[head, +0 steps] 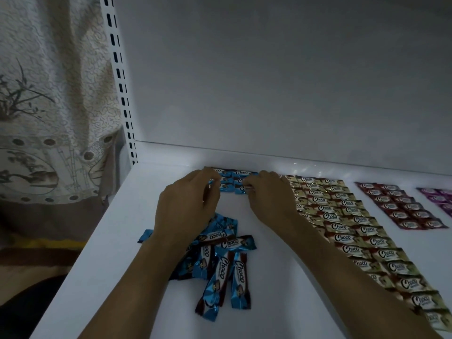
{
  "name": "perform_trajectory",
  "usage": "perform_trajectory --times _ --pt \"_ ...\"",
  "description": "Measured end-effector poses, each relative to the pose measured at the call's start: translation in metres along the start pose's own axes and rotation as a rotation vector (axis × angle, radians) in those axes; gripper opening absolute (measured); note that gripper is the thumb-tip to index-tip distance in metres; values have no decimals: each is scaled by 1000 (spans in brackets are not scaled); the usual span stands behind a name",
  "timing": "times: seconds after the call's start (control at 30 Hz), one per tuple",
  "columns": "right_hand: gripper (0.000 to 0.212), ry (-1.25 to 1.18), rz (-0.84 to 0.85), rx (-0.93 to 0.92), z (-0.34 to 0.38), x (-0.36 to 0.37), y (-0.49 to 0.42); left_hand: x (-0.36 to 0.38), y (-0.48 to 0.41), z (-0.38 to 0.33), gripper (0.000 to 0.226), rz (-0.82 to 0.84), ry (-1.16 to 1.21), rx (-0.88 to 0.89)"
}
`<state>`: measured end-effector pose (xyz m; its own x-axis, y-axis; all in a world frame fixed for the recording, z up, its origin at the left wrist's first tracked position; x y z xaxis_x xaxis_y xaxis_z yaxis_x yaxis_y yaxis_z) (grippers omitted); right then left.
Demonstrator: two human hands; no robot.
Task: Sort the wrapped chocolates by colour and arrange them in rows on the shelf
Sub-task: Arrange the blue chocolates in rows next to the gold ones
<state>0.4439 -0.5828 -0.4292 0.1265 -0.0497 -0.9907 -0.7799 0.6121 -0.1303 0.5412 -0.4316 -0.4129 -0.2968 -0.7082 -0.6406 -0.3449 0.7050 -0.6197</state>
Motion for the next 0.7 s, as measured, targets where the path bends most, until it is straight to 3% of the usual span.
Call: perform_trajectory --times 0.1,0.2,0.27,0.33,0.4,0.57,0.7 --pt "23 -430 -32 -36 12 -6 16 -3 -3 6 11 -50 257 -171" --pt "29 -762 95 -110 38 -4 37 -5 -6 13 22 -83 633 -343" --pt "52 -754 184 -160 52 2 49 -4 -8 16 25 -72 884 -470" --pt "72 -590 198 -210 62 13 59 -3 -7 18 27 -60 973 -543" --pt "73 -545 172 -218 64 18 69 -5 -5 15 24 -51 828 -459" --pt "16 -758 144 -252 59 10 72 -4 1 -14 13 110 237 -13" --pt "22 -907 193 -178 49 11 77 5 27 -25 29 267 -106 186"
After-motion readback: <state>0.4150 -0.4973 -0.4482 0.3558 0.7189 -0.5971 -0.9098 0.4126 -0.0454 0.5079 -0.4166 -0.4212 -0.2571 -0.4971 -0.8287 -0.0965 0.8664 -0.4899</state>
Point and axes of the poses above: each hand's wrist, its own y-axis away from the middle knuckle, its own x-axis out of the palm, z = x × y, the point moved 4 cm from there along -y, towards the middle knuckle, and after that the axes turned 10 degrees about z, right-handed, at the moved point
